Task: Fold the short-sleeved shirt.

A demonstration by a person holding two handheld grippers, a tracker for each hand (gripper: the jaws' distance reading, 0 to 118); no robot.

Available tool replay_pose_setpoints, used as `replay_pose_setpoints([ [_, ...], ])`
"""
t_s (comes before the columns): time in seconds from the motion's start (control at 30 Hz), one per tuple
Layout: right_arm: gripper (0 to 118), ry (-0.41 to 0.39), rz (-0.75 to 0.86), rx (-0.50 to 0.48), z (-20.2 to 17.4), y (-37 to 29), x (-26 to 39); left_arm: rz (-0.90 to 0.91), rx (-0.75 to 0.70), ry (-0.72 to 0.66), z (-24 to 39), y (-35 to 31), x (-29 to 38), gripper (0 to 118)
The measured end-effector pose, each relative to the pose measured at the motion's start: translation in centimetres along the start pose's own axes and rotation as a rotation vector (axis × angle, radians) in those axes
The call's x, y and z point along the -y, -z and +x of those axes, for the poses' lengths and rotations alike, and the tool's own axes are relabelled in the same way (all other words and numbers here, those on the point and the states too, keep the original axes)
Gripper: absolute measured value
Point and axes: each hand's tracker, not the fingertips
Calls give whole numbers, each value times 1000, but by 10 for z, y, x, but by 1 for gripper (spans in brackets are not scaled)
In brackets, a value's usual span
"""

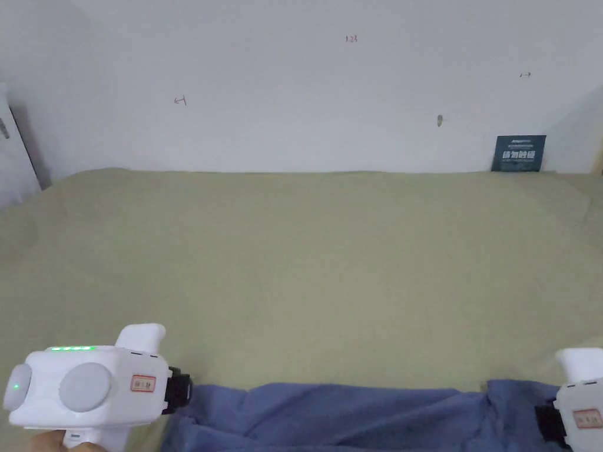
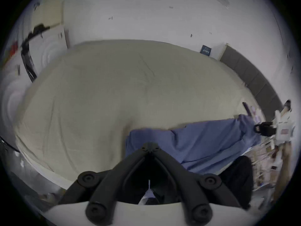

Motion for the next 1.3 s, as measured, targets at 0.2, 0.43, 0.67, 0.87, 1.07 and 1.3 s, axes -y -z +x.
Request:
replay_pose_setpoints([
  [0.2,0,4,-9,-41,1,1,-3,-85,366,-165,-50,13,17,118],
  [0.43,0,13,-16,-79,2,3,-3,-25,443,-412,-73,60,54,116],
  [0.67,0,43,-45,-99,3,20,2,33,604,-553,-56,70,78,62],
  [0.87,0,37,-57,-117,3,18,7,48,509,-647,-50,76,79,13],
  [1.07,0,40,-30,-102,13,9,0,147,525,-330,10,22,32,13],
  [1.3,0,91,-10,-100,29,4,2,31,586,-46,147,24,-5,13],
])
